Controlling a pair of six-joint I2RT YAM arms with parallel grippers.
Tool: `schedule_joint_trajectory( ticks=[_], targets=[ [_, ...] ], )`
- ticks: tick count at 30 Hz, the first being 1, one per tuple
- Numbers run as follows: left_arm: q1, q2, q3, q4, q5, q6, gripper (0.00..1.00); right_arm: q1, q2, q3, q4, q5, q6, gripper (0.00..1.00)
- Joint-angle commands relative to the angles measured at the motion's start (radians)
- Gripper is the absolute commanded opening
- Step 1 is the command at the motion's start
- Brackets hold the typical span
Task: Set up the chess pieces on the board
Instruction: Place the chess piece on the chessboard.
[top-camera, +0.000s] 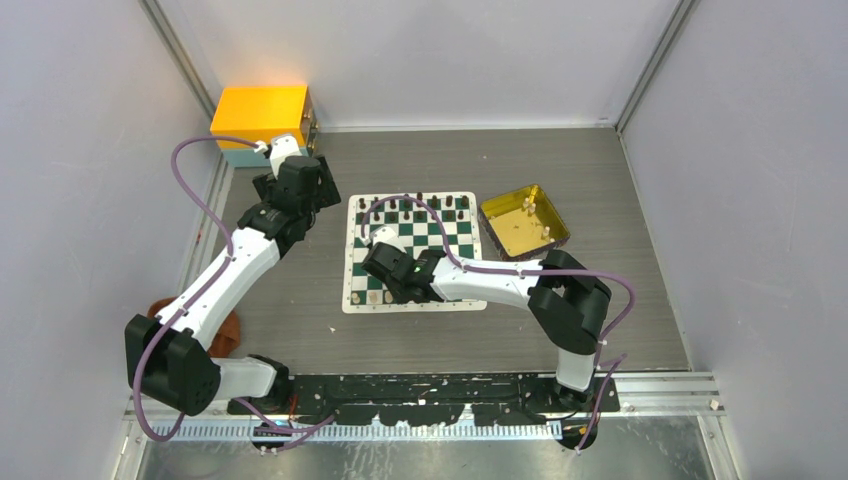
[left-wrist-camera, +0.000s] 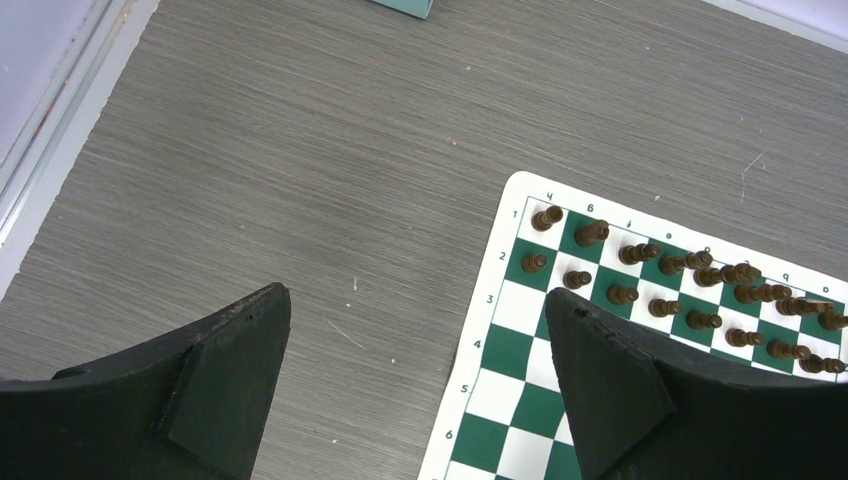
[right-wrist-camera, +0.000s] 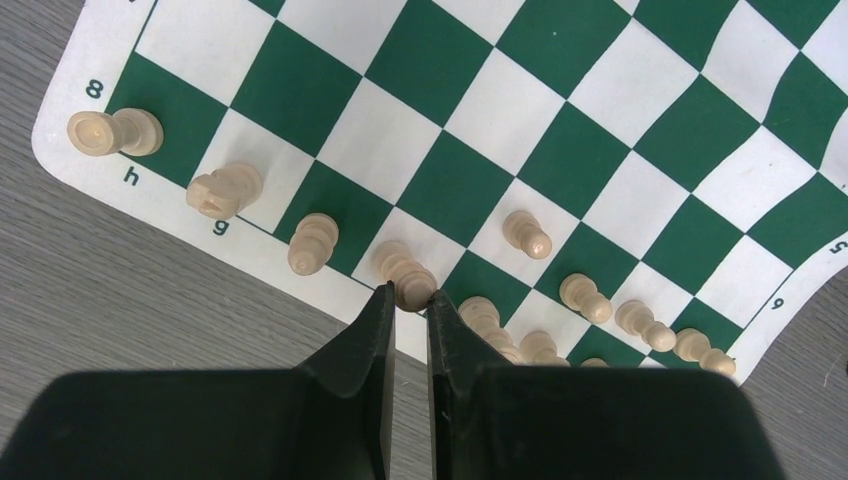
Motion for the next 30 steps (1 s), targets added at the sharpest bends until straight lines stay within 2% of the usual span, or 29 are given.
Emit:
schedule_joint_trajectory(
  ticks=[1,30],
  targets=[
    [0.009,-0.02,0.02,0.025,-0.001,-0.002,0.98,0.005,-0.013,0.01,0.038,0.031,-0.015,0.0],
    [0.009,-0.022,0.003,0.03,0.003,-0.008,0.98,0.005,-0.034,-0.028,0.027,0.049,-0.022,0.0]
  ],
)
